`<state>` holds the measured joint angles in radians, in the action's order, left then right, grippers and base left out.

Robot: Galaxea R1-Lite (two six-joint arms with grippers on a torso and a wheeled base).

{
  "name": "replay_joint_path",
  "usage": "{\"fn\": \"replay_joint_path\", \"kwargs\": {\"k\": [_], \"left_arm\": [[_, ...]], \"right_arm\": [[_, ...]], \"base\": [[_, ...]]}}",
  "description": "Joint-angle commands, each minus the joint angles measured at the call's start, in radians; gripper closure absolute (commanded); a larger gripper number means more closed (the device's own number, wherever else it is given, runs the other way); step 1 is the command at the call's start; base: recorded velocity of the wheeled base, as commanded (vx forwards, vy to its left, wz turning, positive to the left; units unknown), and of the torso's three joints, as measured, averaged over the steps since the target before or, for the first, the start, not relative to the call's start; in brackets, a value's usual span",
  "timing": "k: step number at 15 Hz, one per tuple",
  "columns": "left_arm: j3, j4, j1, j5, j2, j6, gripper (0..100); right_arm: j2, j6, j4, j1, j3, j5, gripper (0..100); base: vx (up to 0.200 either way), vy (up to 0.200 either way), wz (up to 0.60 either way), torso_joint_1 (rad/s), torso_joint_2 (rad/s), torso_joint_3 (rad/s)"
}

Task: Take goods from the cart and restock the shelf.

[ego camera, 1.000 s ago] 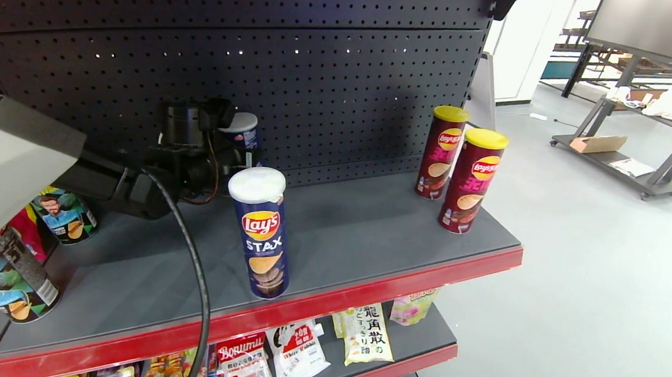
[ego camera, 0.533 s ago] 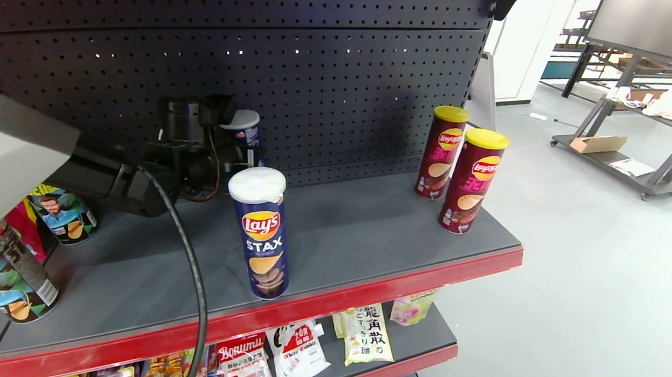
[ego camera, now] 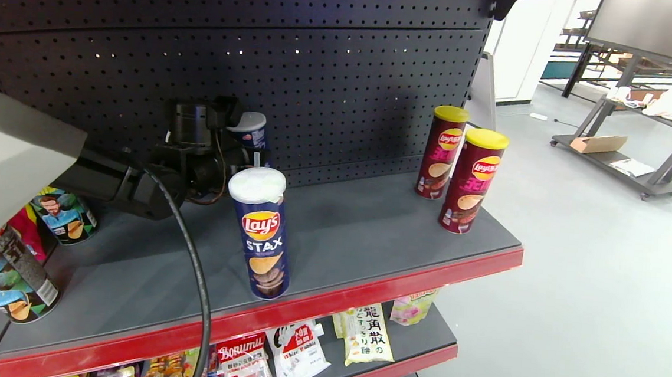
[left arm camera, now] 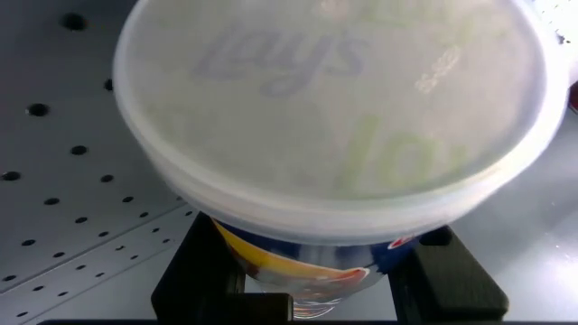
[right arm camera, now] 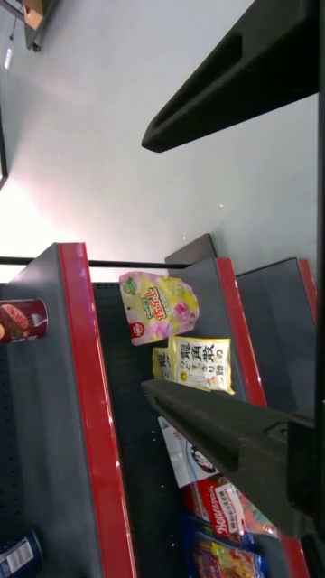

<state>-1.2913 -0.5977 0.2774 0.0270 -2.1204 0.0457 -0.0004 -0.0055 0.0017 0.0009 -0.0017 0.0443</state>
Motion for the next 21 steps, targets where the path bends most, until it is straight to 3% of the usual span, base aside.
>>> {"fn": "replay_joint_path", "kwargs": {"k": [1, 21], "left_arm": [[0.0, -0.002, 0.003, 0.001, -0.009, 0.0, 100], [0.006, 0.015, 0.012, -0.032, -0.023, 0.002, 100]], "right_arm": [[0.0, -0.001, 0.0, 0.001, 0.0, 0.0, 0], [0.0, -0.001, 0.0, 0.001, 0.0, 0.0, 0]], "base": [[0.0, 0.0, 0.0, 0.0, 0.0, 0.0], [0.0, 0.0, 0.0, 0.0, 0.0, 0.0]]}}
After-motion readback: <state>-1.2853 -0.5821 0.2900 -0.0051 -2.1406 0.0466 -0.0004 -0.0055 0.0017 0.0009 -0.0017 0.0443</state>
